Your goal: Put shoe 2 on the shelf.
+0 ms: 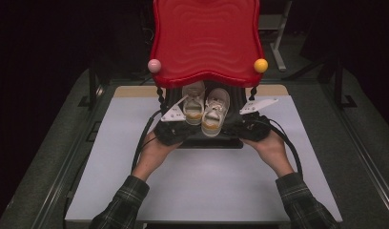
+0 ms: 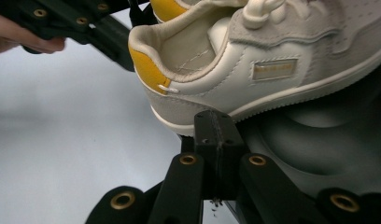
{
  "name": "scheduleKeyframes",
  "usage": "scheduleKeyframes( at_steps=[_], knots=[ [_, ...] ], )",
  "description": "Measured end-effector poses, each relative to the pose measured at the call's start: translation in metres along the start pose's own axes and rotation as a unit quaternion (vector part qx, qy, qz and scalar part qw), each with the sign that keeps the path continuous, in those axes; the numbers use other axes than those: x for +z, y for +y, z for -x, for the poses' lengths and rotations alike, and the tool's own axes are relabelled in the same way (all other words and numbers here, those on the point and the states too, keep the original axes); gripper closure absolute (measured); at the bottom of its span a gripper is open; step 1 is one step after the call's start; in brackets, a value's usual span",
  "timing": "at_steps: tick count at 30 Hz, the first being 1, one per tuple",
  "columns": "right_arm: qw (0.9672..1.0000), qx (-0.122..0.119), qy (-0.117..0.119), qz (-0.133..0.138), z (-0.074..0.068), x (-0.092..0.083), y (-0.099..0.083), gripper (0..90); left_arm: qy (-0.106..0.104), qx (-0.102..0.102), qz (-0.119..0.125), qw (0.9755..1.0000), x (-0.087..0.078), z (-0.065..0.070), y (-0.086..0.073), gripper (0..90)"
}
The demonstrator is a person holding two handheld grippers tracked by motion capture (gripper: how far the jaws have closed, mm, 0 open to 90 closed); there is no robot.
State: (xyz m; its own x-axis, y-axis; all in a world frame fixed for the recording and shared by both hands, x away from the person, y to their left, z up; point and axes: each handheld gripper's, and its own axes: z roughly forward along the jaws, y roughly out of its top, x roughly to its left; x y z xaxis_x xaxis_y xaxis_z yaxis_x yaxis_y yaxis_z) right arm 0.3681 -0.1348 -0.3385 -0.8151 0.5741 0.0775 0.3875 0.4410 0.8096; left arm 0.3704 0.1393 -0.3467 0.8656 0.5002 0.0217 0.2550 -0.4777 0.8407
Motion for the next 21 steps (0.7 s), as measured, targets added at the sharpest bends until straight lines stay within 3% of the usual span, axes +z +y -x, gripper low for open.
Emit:
scheduleKeyframes(
  at_steps=[7, 14, 17, 21],
  knots=[
    [0.9999, -0.005, -0.009, 0.002, -0.001, 0.002, 0.001, 89.6, 0.009, 0.005, 0.016, 0.9998, 0.005, 0.001, 0.001, 90.0],
    [0.9985, 0.003, -0.053, 0.017, 0.002, 0.003, 0.006, 89.8, 0.01, 0.007, 0.019, 0.9997, 0.013, 0.005, 0.004, 90.0],
    [0.9983, 0.006, -0.055, 0.02, 0.003, 0.003, 0.006, 89.7, 0.005, 0.004, 0.021, 0.9998, 0.013, 0.005, 0.004, 90.0],
    [0.9982, 0.004, -0.056, 0.02, 0.003, 0.003, 0.005, 89.7, -0.014, 0.018, 0.026, 0.9994, 0.014, 0.015, 0.006, 90.0]
  ],
)
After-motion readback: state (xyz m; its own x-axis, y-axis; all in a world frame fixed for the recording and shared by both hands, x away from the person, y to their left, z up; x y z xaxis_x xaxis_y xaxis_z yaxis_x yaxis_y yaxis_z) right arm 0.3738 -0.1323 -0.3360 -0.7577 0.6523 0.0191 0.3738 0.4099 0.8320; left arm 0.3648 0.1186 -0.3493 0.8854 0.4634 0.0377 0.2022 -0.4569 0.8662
